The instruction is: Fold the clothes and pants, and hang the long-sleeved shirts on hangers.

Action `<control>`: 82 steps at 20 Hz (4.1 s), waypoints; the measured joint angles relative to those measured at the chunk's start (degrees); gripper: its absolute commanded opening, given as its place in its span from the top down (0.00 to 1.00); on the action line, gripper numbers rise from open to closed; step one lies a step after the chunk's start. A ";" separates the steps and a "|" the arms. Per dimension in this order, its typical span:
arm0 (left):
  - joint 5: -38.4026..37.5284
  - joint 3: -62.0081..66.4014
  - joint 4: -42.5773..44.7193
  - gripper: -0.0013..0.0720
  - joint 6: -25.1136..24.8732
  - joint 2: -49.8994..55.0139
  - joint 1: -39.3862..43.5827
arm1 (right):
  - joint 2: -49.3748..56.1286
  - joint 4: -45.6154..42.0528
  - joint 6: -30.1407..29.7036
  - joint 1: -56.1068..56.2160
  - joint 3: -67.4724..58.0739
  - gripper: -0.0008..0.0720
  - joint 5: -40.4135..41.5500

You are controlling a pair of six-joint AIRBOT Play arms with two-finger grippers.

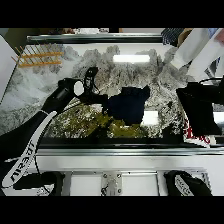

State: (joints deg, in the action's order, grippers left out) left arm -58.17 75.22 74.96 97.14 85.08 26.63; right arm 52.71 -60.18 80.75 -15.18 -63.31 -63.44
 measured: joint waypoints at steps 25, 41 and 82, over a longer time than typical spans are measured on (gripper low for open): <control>-2.89 28.09 -1.79 0.97 -4.50 21.73 2.69 | 29.29 7.52 0.04 15.89 2.67 0.18 4.63; -10.93 40.15 -1.18 0.97 -5.18 -8.83 -8.87 | 10.29 13.92 -9.46 9.51 -19.39 0.97 -6.84; -2.27 -4.39 10.05 0.97 -4.20 -8.48 -19.54 | 19.34 -3.56 33.24 40.15 23.08 0.02 17.29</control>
State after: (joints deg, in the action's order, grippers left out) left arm -60.45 70.83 85.01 92.95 76.60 7.09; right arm 72.05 -63.75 113.99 24.97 -40.23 -46.15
